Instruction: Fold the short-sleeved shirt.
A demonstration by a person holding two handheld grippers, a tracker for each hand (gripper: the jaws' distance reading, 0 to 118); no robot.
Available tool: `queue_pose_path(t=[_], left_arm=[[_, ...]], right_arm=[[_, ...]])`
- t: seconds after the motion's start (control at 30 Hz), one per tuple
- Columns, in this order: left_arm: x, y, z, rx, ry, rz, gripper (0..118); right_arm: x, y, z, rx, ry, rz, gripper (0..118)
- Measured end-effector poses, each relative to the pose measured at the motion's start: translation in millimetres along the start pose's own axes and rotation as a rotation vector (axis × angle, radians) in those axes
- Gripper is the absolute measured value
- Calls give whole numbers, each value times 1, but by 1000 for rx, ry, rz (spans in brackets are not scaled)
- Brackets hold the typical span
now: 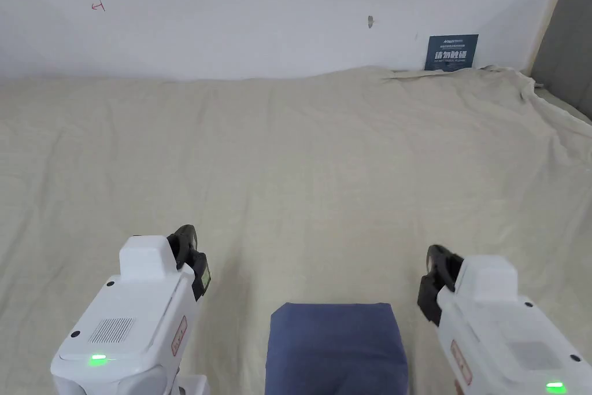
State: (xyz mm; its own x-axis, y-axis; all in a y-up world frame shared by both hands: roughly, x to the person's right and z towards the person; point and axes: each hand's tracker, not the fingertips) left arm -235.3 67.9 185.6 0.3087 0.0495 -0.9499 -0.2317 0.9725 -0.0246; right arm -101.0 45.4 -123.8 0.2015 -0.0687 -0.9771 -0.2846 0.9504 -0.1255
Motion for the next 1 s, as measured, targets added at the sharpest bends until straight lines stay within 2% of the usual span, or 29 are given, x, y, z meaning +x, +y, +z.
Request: queue_pose_path(t=[0.3,0.6,0.8,0.93,1.0], left_arm=[[-10,-21,2,-68,0,7,0],[-14,-34,0,-121,-15,31,0],[-7,-43,-8,-231,-84,74,0],[3,-52,-23,-393,-159,147,12],[5,-58,-33,-492,-212,176,35]], right_arm=[[-27,-75,-44,-164,65,15,0],[-36,-133,-68,-306,47,41,0],[-34,-141,-65,-282,46,7,0],[-33,-140,-64,-287,49,12,0],[-33,-138,-65,-294,51,7,0]])
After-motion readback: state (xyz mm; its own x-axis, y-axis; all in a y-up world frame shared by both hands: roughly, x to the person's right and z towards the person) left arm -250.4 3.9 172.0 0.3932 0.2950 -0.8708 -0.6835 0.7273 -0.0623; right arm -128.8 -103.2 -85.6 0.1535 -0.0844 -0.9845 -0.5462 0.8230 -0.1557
